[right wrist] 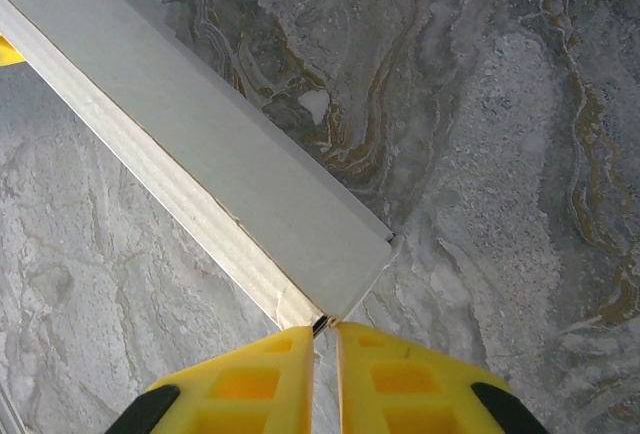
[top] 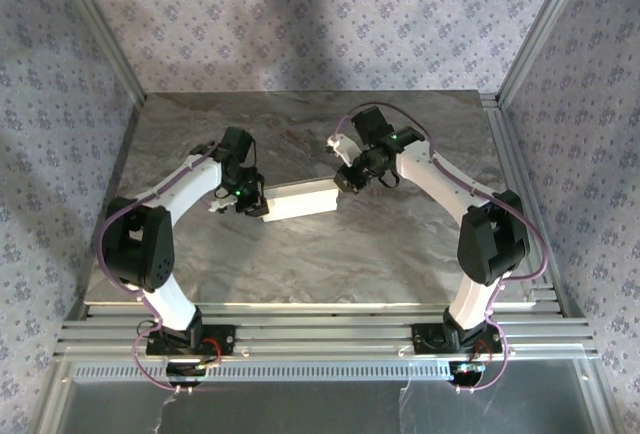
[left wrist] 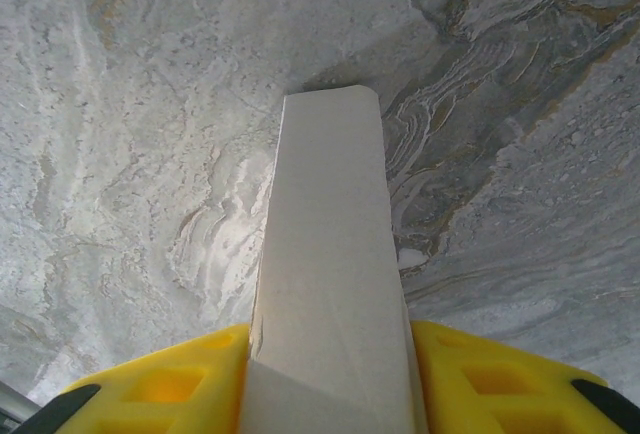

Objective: Fold the paper box

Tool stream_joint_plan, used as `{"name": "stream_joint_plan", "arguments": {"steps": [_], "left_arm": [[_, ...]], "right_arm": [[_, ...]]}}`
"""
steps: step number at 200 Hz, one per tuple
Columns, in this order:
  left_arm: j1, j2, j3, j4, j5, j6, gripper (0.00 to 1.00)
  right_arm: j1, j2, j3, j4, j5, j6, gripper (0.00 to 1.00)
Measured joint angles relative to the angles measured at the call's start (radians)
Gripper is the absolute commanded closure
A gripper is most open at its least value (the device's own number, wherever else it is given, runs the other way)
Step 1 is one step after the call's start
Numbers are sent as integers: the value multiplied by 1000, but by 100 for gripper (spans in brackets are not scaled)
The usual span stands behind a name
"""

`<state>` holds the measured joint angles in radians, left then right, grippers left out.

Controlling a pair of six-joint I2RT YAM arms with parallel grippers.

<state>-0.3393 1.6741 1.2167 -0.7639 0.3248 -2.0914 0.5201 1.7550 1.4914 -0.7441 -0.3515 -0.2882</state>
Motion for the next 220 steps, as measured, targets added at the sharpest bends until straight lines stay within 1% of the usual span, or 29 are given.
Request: {"name": "stream_joint_plan", "arguments": {"steps": [47, 97, 109, 136, 156, 191, 220], "left_arm": [[6, 0, 0, 0, 0, 4, 60], [6, 0, 0, 0, 0, 7, 60], [8, 0, 0, 0, 0, 7, 60], [12, 2, 2, -1, 0, 8, 60], [12, 3, 5, -1, 0, 14, 60], [12, 6, 8, -3, 0, 14, 60], [12, 11, 13, -3, 0, 15, 60]], "right_arm": [[2, 8, 6, 1, 23, 16, 91], [2, 13, 55, -10, 23, 36, 94], [2, 13, 60, -13, 23, 37, 92], [1, 13, 60, -15, 22, 50, 79], [-6, 10, 49, -3, 6, 63, 73], [-24, 2, -5, 15, -21, 66, 72], [-27, 1, -34, 34, -30, 66, 75]]}}
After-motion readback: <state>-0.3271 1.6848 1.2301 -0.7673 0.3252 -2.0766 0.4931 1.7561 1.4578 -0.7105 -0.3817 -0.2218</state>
